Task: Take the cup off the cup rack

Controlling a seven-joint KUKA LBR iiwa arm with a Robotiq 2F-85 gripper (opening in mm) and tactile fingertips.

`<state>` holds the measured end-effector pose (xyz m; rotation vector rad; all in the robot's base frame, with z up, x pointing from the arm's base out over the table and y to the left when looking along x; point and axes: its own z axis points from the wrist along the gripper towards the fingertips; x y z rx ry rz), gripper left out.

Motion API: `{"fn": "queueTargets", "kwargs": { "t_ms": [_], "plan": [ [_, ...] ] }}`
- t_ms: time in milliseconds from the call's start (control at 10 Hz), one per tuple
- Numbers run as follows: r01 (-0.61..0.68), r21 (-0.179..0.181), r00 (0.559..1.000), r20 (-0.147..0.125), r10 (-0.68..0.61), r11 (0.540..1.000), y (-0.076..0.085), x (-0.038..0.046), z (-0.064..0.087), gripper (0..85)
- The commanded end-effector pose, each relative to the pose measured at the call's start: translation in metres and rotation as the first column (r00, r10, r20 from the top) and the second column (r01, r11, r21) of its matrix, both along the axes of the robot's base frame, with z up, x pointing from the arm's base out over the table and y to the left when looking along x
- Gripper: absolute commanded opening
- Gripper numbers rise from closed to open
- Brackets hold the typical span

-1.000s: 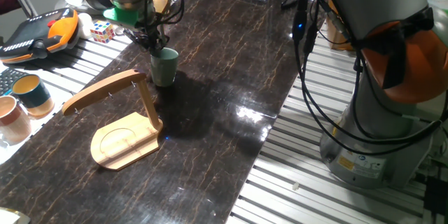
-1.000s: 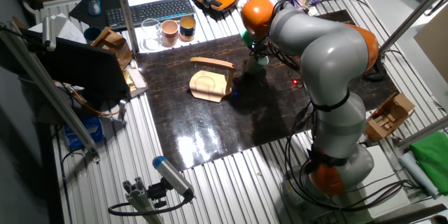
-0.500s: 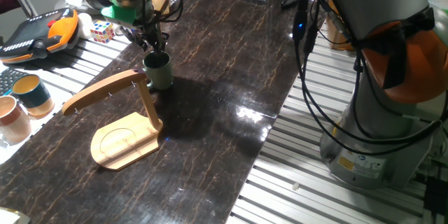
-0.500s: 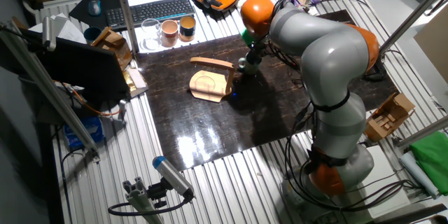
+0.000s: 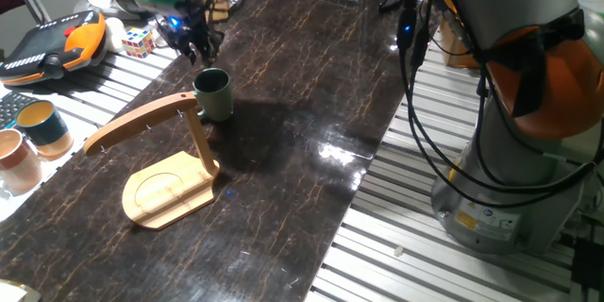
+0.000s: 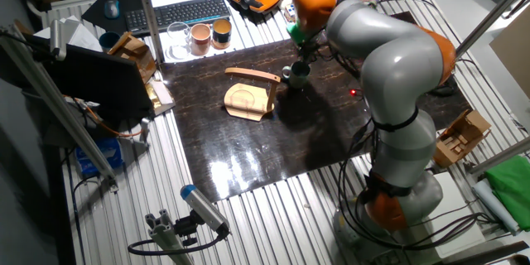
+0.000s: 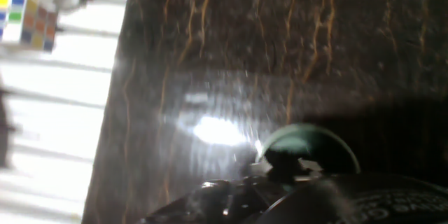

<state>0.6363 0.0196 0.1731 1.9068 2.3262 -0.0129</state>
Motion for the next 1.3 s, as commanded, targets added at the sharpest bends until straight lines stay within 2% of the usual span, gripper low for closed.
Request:
{"fn": "queueTargets", "kwargs": {
  "t_ms": [0,200,500,800,1000,1200],
  "plan": [
    [-0.02,0.018,1.0,-0.007,0.02,1.0,0.006,-0.003,0.017,18.7],
    [-0.065,0.045,0.998,0.004,0.065,0.997,0.014,-0.012,0.027,1.0],
    [-0.125,0.099,0.992,0.002,0.126,0.987,0.017,-0.019,0.047,1.0],
    [-0.206,0.123,0.978,-0.011,0.209,0.971,0.026,-0.0255,0.06,1.0],
    [-0.257,0.119,0.966,-0.006,0.26,0.959,0.026,-0.0277,0.066,1.0],
    [-0.325,0.098,0.944,-0.019,0.328,0.941,0.025,-0.031,0.069,1.0]
  ]
}}
